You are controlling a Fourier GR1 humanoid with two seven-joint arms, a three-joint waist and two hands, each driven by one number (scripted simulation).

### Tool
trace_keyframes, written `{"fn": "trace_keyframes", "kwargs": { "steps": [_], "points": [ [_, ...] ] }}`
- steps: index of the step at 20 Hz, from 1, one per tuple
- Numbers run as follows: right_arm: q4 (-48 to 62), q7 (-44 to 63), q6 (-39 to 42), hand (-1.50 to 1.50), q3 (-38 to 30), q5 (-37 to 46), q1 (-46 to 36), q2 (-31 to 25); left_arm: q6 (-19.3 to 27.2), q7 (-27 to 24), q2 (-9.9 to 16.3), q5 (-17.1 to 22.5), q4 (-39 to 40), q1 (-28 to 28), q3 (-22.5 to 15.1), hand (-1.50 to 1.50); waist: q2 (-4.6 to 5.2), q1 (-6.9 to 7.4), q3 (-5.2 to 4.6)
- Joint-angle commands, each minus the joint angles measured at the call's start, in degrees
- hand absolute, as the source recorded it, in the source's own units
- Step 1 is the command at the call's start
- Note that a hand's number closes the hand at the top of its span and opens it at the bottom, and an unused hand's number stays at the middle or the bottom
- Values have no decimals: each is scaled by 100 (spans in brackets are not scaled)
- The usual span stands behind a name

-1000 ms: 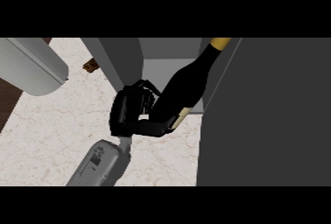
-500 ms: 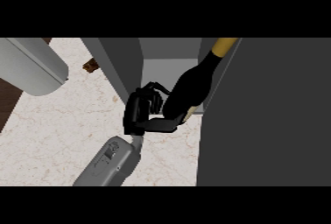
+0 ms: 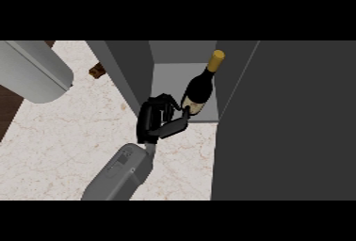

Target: Pick up the wine, place it into the cabinet and close the cabinet

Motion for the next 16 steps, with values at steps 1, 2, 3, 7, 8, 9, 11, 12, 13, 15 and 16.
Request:
{"fn": "trace_keyframes", "kwargs": {
  "steps": [1,2,3,7,8,9,11,12,13,15,16],
  "points": [
    [306,-551,165,-150,11,97,195,99,-4,-359,-1,483,489,-189,-178,150,2,-14,1],
    [-394,409,-129,-150,64,-70,-62,1,-438,-359,-1,104,437,161,242,150,-5,24,0],
    [-269,519,-217,-150,12,-59,-267,-19,-480,-316,-1,328,796,-385,545,150,3,6,-1],
    [-208,-9,116,-150,4,-171,307,32,-727,-818,-1,1036,1092,-303,188,150,5,-33,0],
    [-250,48,80,-150,-86,-198,206,-14,-895,-1132,-1,1240,1668,-555,214,150,18,-73,-2],
    [242,-274,125,-150,0,-15,87,73,-1087,-681,-1,1165,1512,-701,409,150,15,-29,0],
    [-155,-286,182,-150,-125,-220,548,57,-993,-1122,-1,1423,1545,-331,33,150,6,-44,0],
    [51,9,-113,-150,91,113,-77,120,-1087,-1056,-1,1431,1823,-708,103,150,10,-24,-1],
    [132,152,-250,-150,78,177,-405,106,-1051,-881,-1,1104,1494,-555,132,150,1,22,0],
    [-301,-40,-76,-150,107,52,332,179,-781,-854,-1,1635,1637,-848,-136,150,3,-47,0],
    [122,-58,-99,-150,65,103,-147,113,-918,-959,-1,1610,1823,-1007,-73,150,9,-29,-1]
  ]
}}
